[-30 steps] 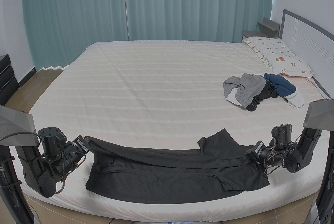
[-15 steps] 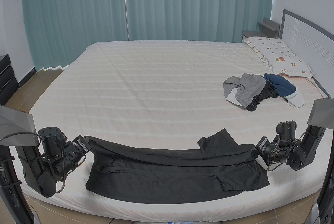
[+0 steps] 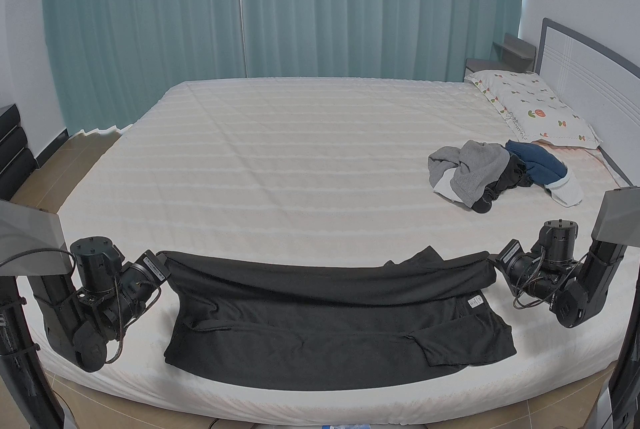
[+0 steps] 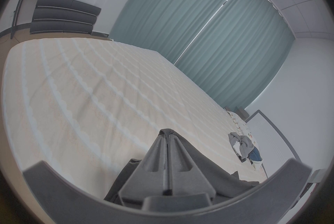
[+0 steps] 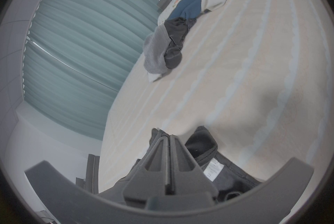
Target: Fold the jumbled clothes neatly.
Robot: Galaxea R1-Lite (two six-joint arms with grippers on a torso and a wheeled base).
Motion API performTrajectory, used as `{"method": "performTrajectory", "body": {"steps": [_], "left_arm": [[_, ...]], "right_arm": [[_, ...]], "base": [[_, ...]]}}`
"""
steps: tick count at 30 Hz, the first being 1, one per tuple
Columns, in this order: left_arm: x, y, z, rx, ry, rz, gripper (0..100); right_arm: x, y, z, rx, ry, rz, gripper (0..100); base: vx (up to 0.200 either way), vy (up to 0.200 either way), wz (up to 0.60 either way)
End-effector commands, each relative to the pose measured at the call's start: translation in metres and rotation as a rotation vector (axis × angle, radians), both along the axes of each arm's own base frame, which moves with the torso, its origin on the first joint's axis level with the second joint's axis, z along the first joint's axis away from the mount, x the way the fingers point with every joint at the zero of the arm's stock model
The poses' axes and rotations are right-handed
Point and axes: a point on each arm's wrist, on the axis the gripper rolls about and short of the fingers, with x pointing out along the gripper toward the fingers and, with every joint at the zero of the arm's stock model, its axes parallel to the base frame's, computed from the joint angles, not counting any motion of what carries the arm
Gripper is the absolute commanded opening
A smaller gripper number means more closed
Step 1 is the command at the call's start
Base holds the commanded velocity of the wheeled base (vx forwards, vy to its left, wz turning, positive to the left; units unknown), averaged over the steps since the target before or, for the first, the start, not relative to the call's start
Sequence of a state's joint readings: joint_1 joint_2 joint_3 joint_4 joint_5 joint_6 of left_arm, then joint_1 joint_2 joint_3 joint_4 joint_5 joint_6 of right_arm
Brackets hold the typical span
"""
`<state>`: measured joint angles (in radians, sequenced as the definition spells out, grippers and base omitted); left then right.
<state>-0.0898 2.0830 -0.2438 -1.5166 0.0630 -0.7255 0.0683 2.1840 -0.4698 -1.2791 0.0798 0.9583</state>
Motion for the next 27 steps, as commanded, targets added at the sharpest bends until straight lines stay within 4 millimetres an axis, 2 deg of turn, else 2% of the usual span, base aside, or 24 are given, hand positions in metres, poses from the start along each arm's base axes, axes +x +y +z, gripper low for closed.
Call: {"method": "performTrajectory", "body": {"steps": [1,8,13,27], "left_arm": [[0.004,0.003,0.003,-0.015,-0.034,0.017,0],[0.013,0.005,0.008,-0.065,-0.085,0.036,0],[0.020,0.006,0.004,-0.084,-0.085,0.046,0],[0.035,0.012,0.012,-0.074,-0.151,0.055,0]], "right_arm": [[-0.001,0.000,-0.001,0.004,-0.030,-0.004,0],[0.003,0.003,-0.010,0.004,-0.093,-0.004,0],[0.008,0.006,-0.013,-0.002,-0.153,-0.023,0],[0.032,0.007,0.010,-0.021,-0.294,-0.050,0]], "base": [[0.000,0.000,0.00],[0.000,0.000,0.00],[0.000,0.000,0.00],[0.000,0.000,0.00]]}}
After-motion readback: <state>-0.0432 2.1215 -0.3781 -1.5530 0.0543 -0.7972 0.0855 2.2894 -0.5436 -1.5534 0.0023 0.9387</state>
